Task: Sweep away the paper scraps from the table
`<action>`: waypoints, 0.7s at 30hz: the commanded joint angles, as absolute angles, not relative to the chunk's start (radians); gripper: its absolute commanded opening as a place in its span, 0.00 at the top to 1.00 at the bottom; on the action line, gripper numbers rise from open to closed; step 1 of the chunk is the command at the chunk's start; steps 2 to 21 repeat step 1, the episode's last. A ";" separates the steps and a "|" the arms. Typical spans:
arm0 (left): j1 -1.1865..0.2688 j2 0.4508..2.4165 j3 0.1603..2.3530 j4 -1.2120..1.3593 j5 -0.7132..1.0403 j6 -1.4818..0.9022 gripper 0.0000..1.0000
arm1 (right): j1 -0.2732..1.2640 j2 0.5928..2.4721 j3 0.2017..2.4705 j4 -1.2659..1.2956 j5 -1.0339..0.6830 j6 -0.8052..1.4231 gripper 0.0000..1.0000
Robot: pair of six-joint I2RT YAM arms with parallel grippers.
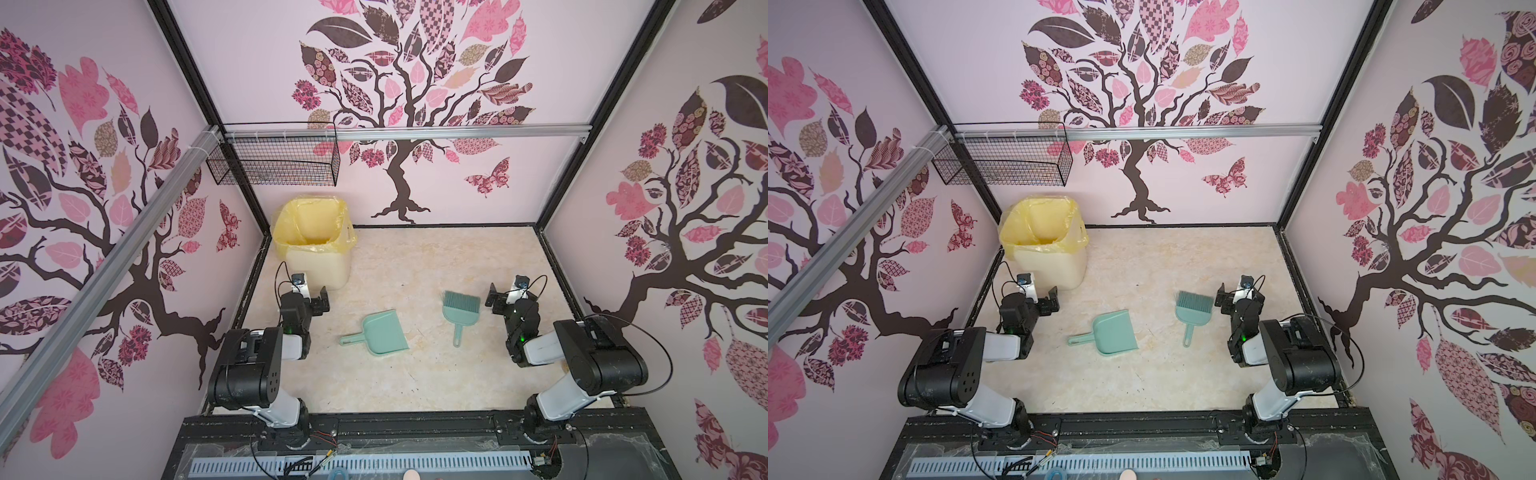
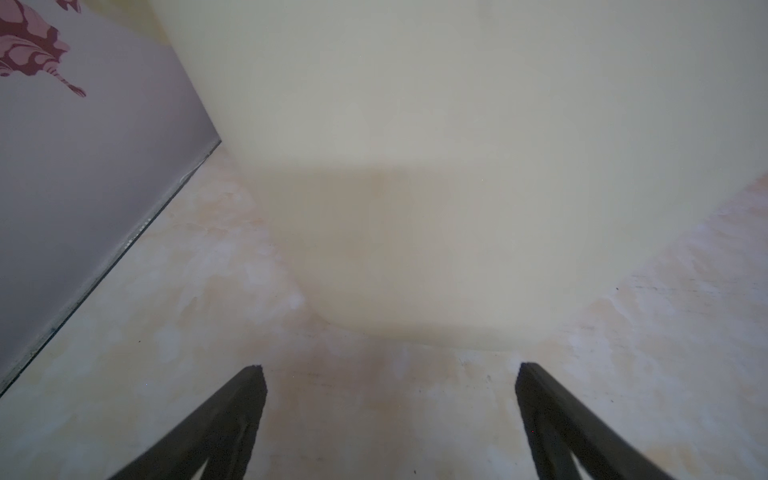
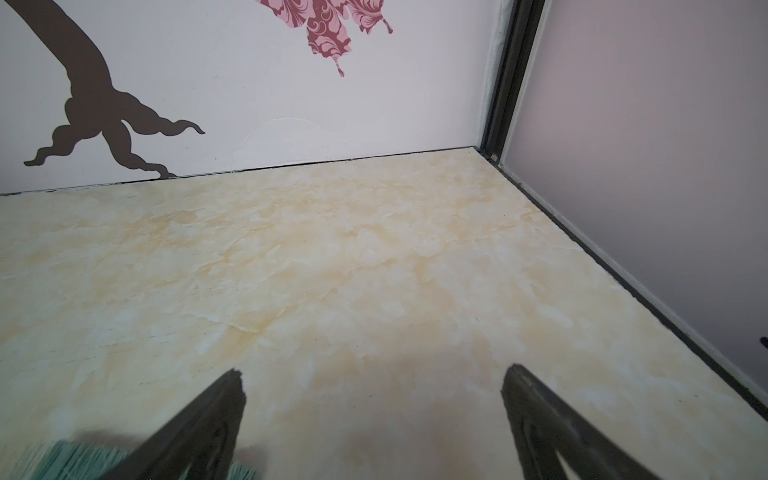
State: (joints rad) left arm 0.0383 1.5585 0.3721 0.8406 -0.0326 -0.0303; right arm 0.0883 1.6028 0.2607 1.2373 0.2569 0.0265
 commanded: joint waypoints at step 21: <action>0.033 1.557 0.396 0.846 -0.046 -0.028 0.03 | 0.085 1.578 0.260 1.234 0.258 0.036 0.00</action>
